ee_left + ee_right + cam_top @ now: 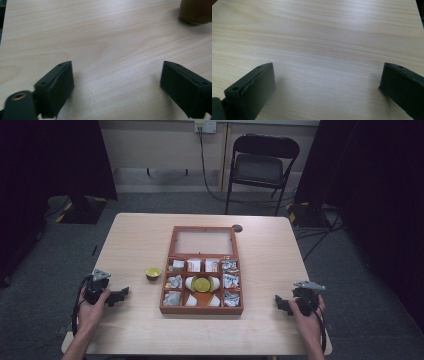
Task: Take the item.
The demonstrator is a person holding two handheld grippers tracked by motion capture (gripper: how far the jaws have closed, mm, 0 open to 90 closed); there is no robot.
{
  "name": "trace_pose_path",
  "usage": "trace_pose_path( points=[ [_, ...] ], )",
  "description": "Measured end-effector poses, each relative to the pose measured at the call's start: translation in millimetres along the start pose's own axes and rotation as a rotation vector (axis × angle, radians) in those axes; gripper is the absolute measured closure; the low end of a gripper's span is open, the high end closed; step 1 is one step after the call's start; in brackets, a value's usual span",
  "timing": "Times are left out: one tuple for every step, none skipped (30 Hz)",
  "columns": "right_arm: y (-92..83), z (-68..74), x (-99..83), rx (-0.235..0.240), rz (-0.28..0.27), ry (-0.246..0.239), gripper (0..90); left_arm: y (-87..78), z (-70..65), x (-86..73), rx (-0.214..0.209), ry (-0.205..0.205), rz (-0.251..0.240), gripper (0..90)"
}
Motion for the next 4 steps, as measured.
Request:
trace_pose_path(
  points=[
    [0.0, 0.0, 0.0, 0.0, 0.0, 0.0, 0.0, 0.1, 0.3, -0.1, 0.004, -0.004, 0.003, 7.2],
    [-0.1, -0.1, -0.1, -0.001, 0.001, -0.001, 0.0, 0.1, 0.3, -0.1, 0.005, -0.005, 0.004, 6.7],
    [-0.1, -0.1, -0.1, 0.0, 0.0, -0.001, 0.0, 0.1, 0.3, -0.2, 0.007, -0.007, 0.004, 6.5],
    [-0.1, 0.0, -0.1, 0.0, 0.0, 0.0, 0.0, 0.4, 0.4, -0.2, 0.013, -0.014, 0.005, 6.1]
  ],
)
Point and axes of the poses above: each handheld gripper's, and its own axes: y roughly forward along the jaws, x roughly out of its top, z roughly to its left, the point moved 5 cm from there along y, roughly forward along the jaws, and after that the axes turned 9 degrees about z, right-handed, at the moved point
